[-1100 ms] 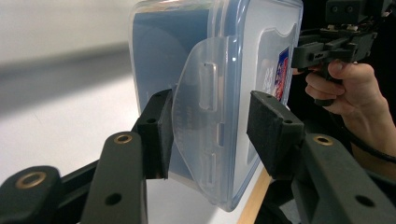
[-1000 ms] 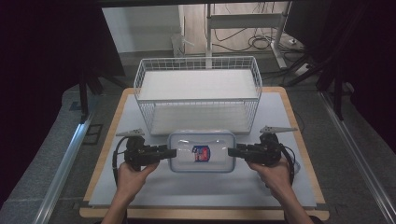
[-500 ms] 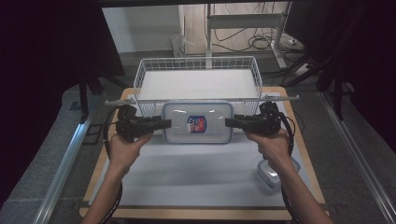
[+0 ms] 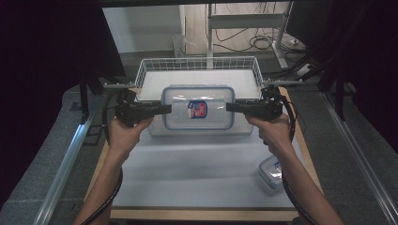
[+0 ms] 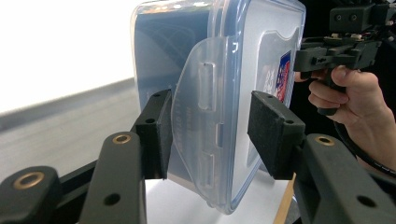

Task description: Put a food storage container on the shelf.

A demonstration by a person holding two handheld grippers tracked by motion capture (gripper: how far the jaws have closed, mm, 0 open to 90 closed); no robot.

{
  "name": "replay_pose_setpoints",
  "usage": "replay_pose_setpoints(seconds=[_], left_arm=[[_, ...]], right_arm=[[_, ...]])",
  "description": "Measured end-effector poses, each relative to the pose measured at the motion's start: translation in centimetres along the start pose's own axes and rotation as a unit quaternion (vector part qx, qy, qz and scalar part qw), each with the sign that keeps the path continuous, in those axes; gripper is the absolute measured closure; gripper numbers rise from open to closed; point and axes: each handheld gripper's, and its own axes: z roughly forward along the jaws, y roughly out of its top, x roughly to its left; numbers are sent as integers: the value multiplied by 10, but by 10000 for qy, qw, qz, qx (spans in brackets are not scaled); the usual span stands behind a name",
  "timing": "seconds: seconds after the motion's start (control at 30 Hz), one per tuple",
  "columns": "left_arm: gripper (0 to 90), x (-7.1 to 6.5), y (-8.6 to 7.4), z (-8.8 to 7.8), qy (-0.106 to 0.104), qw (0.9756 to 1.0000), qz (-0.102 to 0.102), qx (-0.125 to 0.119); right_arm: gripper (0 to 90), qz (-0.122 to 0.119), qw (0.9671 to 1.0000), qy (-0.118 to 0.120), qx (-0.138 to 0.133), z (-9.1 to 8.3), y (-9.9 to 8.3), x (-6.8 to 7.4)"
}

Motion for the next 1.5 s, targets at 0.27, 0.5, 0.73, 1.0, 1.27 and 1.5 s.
replay_pose_setpoints(seconds=[0.27, 0.5, 0.73, 1.0, 1.27, 1.5], left_arm=[[506, 1, 22, 0, 124, 9999, 43, -74], [505, 9, 35, 2, 91, 9999, -26, -137], [505, 14, 46, 6, 123, 9998, -100, -138], [497, 20, 57, 13, 266, 9995, -151, -57], [495, 31, 63, 19, 308, 9991, -294, -42], [486, 34, 71, 24, 387, 9985, -395, 14]], right_arm=[[552, -30, 9999, -94, -74, 3, 24, -1], [551, -19, 9998, -163, -81, 6, 42, -3], [548, 33, 9998, -194, -99, 10, 54, -9], [540, 127, 9995, -282, -104, 17, 67, -20], [537, 258, 9992, -302, -74, 26, 72, -30], [533, 451, 9984, -342, -81, 29, 74, -36]])
